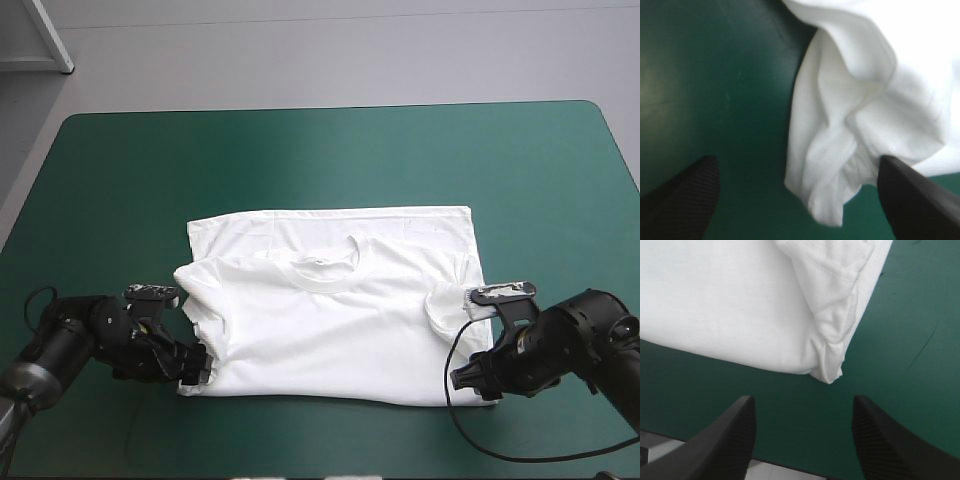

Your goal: Fold the cloth

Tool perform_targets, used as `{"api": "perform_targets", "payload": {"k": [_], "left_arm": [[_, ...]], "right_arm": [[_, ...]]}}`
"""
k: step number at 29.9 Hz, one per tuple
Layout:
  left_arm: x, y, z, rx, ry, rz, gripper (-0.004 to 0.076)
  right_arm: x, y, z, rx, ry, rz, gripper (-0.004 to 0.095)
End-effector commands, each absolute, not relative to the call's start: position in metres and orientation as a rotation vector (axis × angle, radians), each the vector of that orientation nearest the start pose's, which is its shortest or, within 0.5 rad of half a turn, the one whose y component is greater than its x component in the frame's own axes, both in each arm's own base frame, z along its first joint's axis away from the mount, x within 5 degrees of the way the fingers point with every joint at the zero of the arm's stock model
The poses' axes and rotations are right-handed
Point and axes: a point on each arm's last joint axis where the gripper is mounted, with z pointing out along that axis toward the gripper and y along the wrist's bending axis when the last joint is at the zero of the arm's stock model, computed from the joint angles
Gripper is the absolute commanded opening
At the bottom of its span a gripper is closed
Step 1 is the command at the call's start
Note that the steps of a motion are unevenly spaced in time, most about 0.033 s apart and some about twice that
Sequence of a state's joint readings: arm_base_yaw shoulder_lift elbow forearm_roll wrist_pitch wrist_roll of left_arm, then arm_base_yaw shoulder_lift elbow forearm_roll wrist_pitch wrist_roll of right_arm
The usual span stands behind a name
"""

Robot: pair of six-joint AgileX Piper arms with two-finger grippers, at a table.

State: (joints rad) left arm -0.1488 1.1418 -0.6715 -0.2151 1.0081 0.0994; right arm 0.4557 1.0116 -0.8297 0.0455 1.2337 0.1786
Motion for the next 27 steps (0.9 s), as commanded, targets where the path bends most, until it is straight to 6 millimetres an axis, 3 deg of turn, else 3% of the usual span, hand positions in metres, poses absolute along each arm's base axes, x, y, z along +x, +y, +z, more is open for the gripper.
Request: {"api": "perform_targets", "payload": {"k": [1,5,8,18,27], "left_arm": [[0.183,-0.055,0.231,0.25,2.92,-0.346,0.0615],[0.189,-0.075,0.213,0.354,2.985,-0.351,0.0579],[0.188,-0.087,0.203,0.381,3.043,-0.351,0.0503],[0.178,-0.093,0.209,0.457,3.046,-0.349,-0.0008],[0.17,-0.09,0.227,0.426,2.964,-0.376,-0.001]], "right_arm": [[0.136,0.071,0.3,-0.402,2.877,0.179,0.0535],[0.136,0.071,0.3,-0.402,2.877,0.179,0.0535],[0.137,0.071,0.3,-0.402,2.876,0.174,0.0535],[0.156,0.08,0.283,-0.417,2.939,0.146,0.0535],[0.181,0.093,0.248,-0.431,3.099,0.079,0.0535]]}}
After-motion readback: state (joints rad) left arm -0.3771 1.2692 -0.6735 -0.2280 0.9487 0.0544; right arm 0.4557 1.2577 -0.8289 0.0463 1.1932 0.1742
